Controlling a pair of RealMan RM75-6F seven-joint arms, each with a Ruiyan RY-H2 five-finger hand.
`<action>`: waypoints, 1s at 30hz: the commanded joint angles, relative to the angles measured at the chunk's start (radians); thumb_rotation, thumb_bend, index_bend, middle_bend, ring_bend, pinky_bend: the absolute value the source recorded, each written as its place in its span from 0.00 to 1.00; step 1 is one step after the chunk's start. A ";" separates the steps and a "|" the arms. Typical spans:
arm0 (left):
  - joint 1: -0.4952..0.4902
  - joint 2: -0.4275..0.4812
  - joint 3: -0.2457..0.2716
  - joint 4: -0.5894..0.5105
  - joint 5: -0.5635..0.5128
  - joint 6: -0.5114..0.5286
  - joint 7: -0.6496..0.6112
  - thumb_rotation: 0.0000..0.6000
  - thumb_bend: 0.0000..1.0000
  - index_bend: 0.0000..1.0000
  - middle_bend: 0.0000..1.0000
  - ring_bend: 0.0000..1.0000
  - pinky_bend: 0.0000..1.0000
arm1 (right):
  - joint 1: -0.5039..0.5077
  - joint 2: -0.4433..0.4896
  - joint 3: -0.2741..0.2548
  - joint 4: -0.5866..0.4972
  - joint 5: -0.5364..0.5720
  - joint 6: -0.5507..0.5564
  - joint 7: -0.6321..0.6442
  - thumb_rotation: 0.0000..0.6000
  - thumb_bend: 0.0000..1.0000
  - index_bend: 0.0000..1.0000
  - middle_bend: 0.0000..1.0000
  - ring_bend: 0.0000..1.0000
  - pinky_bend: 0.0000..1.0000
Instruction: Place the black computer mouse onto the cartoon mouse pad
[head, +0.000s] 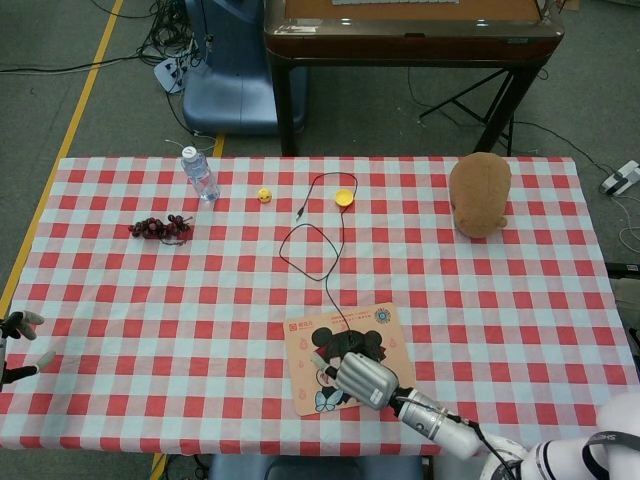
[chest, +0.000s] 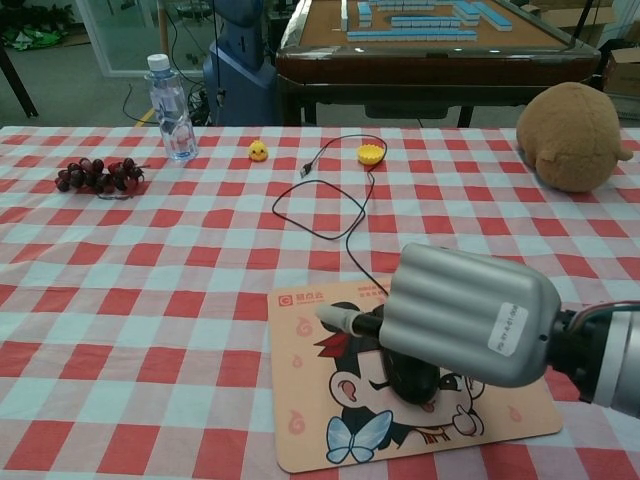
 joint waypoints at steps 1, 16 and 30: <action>0.000 -0.001 0.001 0.001 0.001 0.000 0.001 1.00 0.10 0.52 0.53 0.49 0.64 | -0.020 0.027 0.005 -0.028 -0.002 0.021 -0.003 1.00 0.00 0.07 0.99 0.92 1.00; -0.005 -0.015 0.018 -0.005 0.057 0.017 0.018 1.00 0.10 0.52 0.53 0.49 0.64 | -0.189 0.221 0.012 -0.193 0.020 0.231 0.152 1.00 0.00 0.26 0.68 0.70 0.97; -0.014 -0.013 0.052 -0.024 0.141 0.017 -0.024 1.00 0.10 0.52 0.53 0.49 0.64 | -0.385 0.310 0.041 -0.053 -0.024 0.520 0.747 1.00 0.04 0.34 0.62 0.54 0.71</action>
